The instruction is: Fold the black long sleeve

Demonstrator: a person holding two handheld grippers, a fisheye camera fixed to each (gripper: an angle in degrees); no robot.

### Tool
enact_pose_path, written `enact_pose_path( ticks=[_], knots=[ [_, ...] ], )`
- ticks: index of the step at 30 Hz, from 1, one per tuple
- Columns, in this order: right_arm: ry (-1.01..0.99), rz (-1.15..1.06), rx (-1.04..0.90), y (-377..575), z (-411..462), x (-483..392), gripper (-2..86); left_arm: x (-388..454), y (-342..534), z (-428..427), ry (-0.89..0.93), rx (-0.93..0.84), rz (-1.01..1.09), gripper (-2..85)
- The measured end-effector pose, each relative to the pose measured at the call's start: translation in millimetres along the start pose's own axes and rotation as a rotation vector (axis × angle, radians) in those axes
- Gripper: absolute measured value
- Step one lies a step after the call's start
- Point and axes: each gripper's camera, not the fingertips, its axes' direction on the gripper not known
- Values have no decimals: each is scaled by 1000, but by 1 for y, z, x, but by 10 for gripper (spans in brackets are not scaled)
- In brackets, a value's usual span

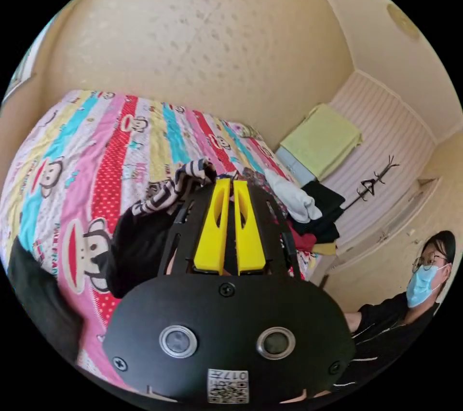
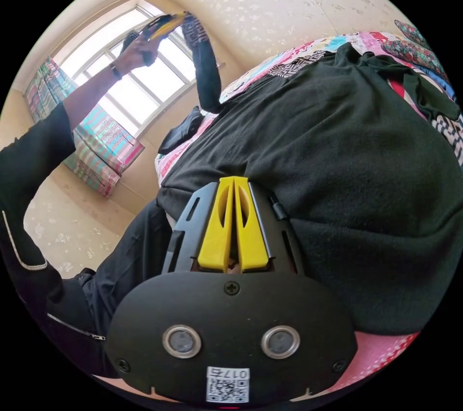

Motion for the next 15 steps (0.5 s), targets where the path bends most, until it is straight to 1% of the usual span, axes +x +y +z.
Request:
enact_pose_path(
  ticks=[1,2,3,5,7,9,11,13,14,15],
  knots=[
    [-1,0,1,0,0,1,1,5,-1,26,34,-27,17,6],
    [-1,0,1,-1,0,1,1,13,-1,76,86,-87,51,11],
    [-1,-1,2,-1,-1,2,1,14,3,121,95,-140,55,21],
    [0,-2,3,-2,-1,3,1,4,18,177,68,-166,-13,34],
    [-3,-1,3,-3,-1,5,1,-10,39,219,115,-156,-92,51],
    [-3,-1,2,-4,-1,6,1,-13,65,258,273,-148,-145,82],
    [-6,0,2,-5,-1,8,1,1,79,270,335,-142,-120,99],
    [-9,-1,4,-6,-1,10,2,23,89,268,327,-170,-42,111],
    [-9,-1,4,-7,-1,10,2,38,94,259,276,-207,32,112],
    [-9,-1,4,-8,-1,11,2,54,100,247,189,-247,126,112]
  ],
)
